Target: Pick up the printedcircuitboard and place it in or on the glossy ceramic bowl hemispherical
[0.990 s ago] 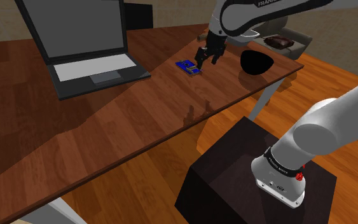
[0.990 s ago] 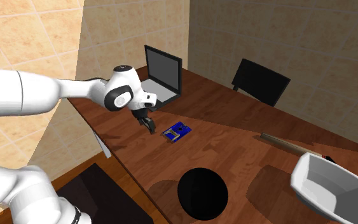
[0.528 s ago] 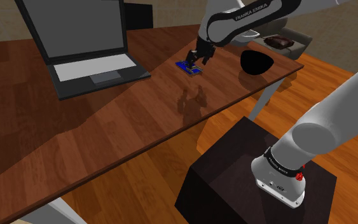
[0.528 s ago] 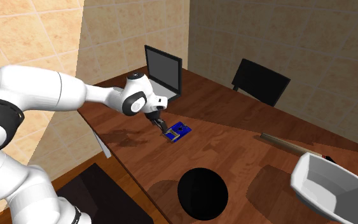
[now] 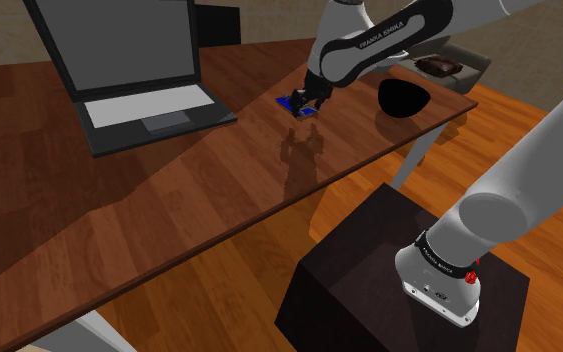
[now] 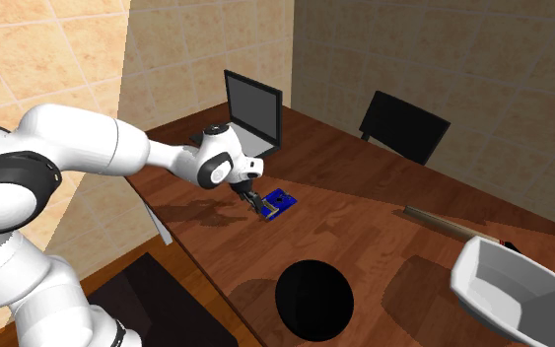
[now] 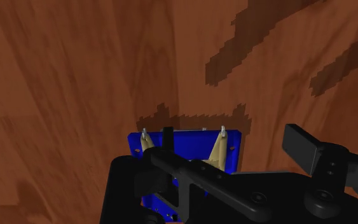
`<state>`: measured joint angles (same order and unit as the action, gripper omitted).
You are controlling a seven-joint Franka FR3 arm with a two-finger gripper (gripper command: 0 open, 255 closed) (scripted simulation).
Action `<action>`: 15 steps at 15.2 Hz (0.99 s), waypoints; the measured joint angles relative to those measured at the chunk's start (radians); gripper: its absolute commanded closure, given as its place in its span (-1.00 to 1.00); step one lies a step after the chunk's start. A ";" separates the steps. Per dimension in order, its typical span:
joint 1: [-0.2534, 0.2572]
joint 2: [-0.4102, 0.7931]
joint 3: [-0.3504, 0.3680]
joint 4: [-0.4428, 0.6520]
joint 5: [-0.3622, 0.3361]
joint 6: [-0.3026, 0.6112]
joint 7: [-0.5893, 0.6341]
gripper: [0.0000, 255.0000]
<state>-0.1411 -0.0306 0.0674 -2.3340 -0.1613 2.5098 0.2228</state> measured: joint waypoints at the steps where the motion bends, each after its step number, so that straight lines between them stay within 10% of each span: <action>1: 0.000 0.002 0.000 -0.001 -0.001 0.003 0.001 -1.00; 5: 0.000 0.005 0.000 -0.001 -0.002 0.006 0.002 -1.00; 6: 0.000 0.005 0.000 -0.001 -0.002 0.006 0.002 1.00; 15: 0.000 0.005 0.000 -0.001 -0.002 0.006 0.002 1.00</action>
<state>-0.1412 -0.0259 0.0674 -2.3347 -0.1630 2.5154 0.2244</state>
